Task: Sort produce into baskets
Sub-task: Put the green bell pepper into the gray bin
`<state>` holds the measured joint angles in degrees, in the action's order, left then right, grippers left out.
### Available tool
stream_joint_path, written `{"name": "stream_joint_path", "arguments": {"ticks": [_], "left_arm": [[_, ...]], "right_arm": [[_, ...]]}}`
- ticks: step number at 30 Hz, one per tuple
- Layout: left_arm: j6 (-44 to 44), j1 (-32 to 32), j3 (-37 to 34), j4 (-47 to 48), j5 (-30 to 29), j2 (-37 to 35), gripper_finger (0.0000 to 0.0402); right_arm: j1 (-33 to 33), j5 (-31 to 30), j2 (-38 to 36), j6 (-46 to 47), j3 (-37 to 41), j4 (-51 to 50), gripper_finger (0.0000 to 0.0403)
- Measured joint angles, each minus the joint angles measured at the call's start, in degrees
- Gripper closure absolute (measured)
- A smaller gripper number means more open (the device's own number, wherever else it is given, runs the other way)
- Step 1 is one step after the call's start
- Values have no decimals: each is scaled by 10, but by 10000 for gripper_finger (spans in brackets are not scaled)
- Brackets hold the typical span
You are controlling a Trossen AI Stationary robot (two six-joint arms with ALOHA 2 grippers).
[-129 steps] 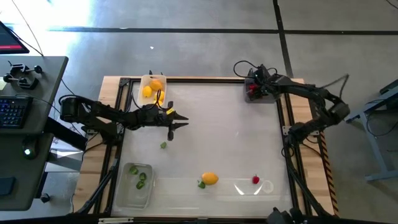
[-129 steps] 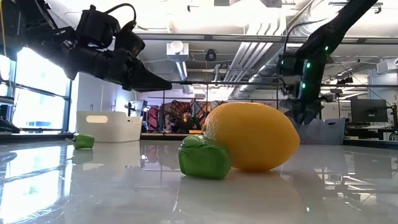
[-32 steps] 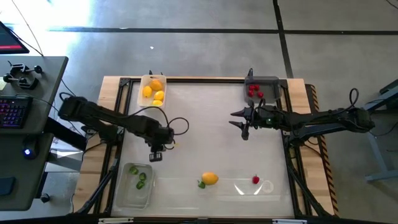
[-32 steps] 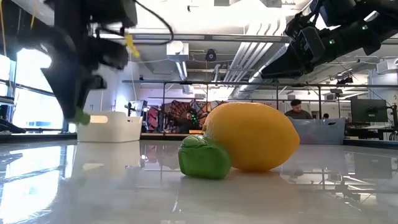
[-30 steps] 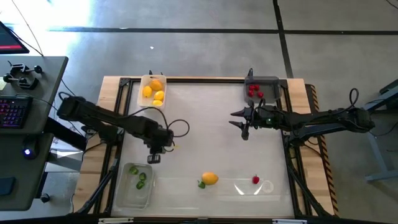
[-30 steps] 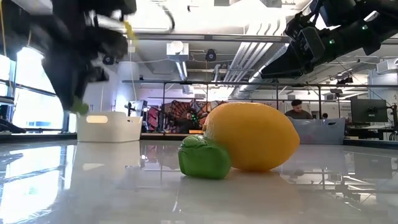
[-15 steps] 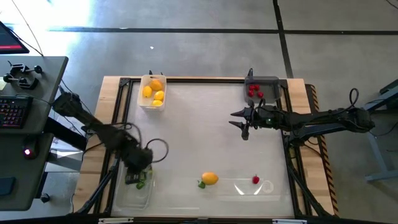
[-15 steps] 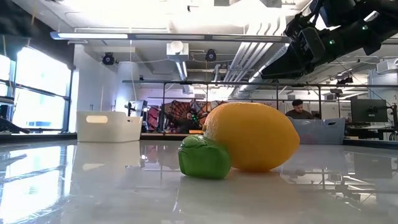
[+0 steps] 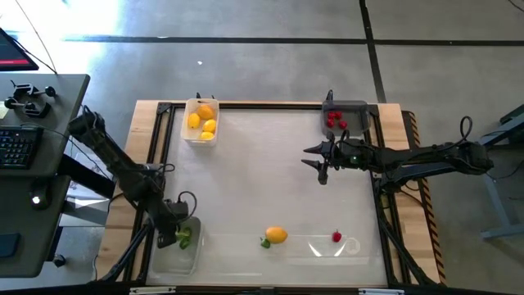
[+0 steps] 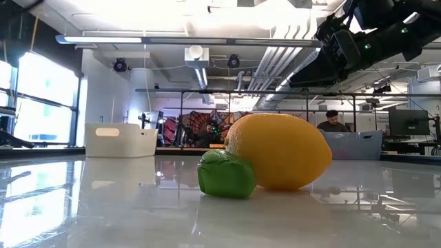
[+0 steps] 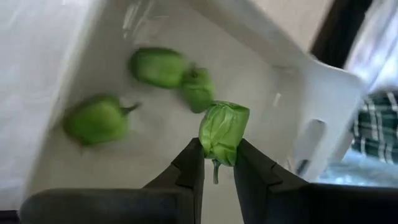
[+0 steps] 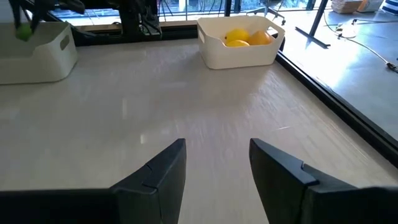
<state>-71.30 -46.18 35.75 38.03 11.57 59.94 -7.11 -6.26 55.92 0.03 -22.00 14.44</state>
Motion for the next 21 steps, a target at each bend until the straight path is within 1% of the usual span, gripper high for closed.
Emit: {"name": "stream_joint_path", "arguments": {"ticks": [5, 10, 16, 19, 21], "left_arm": [[-38, 20, -51, -3, 3, -23, 334], [-36, 35, -55, -20, 6, -25, 290], [-21, 42, -55, -52, 12, -25, 240], [-20, 42, -55, -70, 43, -25, 230], [0, 42, -55, -95, 58, -28, 233]], "right_arm": [[0, 0, 0, 0, 0, 0, 236], [0, 0, 0, -8, 0, -1, 236], [1, 9, 0, -14, 0, -30, 236], [1, 10, 0, -15, 0, -45, 236], [1, 10, 5, -18, 0, -51, 236]]}}
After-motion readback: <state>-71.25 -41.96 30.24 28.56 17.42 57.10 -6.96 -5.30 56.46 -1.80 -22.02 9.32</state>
